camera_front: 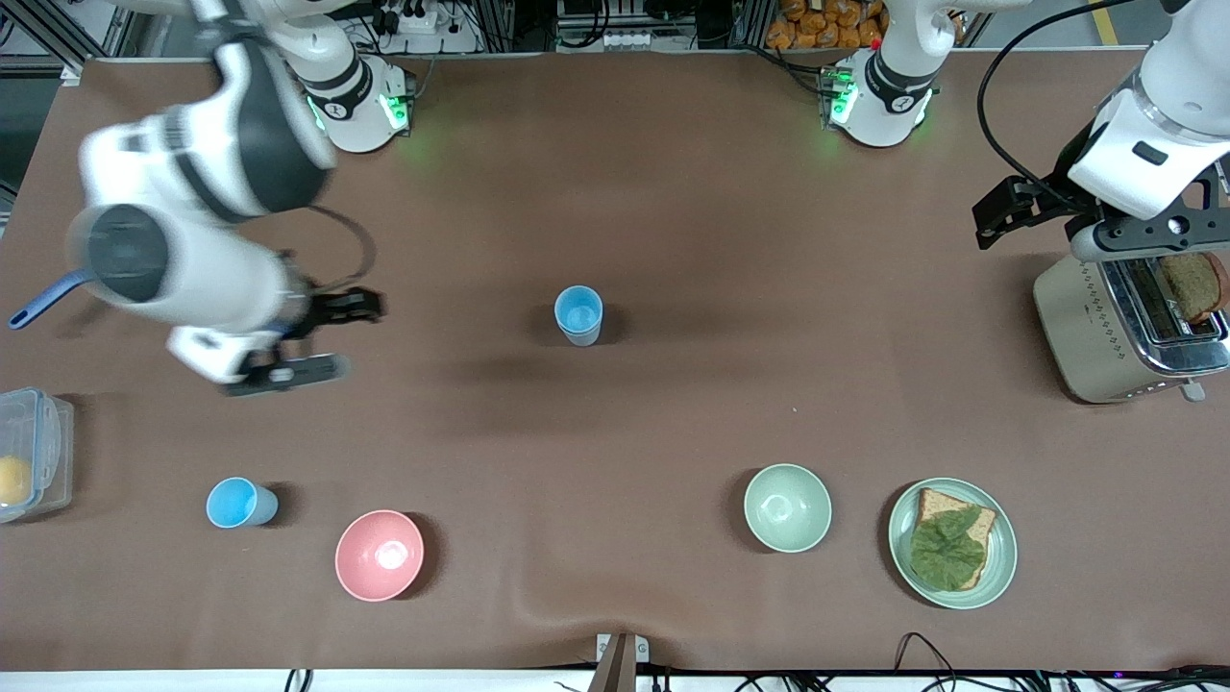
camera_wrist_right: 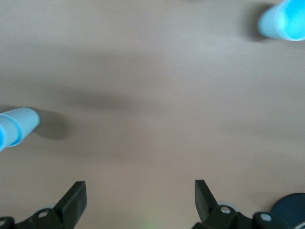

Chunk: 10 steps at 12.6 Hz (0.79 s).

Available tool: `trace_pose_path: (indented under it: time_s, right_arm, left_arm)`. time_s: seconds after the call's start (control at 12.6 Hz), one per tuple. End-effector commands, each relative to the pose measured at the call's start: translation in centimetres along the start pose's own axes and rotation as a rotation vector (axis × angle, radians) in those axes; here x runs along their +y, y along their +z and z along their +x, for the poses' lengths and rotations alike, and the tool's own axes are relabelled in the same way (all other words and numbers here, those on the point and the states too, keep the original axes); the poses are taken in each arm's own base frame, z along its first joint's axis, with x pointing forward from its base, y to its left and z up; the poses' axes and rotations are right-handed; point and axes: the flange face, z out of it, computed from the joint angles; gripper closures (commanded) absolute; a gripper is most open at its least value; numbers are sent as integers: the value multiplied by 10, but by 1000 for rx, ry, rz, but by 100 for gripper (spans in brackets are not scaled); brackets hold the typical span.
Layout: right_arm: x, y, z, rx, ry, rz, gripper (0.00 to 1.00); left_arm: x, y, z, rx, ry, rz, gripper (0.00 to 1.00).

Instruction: Stack blue cups with both arms

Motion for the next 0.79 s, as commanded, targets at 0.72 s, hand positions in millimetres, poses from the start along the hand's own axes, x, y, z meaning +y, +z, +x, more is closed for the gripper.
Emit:
trace_pose_path:
  time_s: [0.72]
  right_arm:
    - [135,-121,-147,142,29,19,0]
  left_arm:
    - [-24,-4,10,0,29,-29,0]
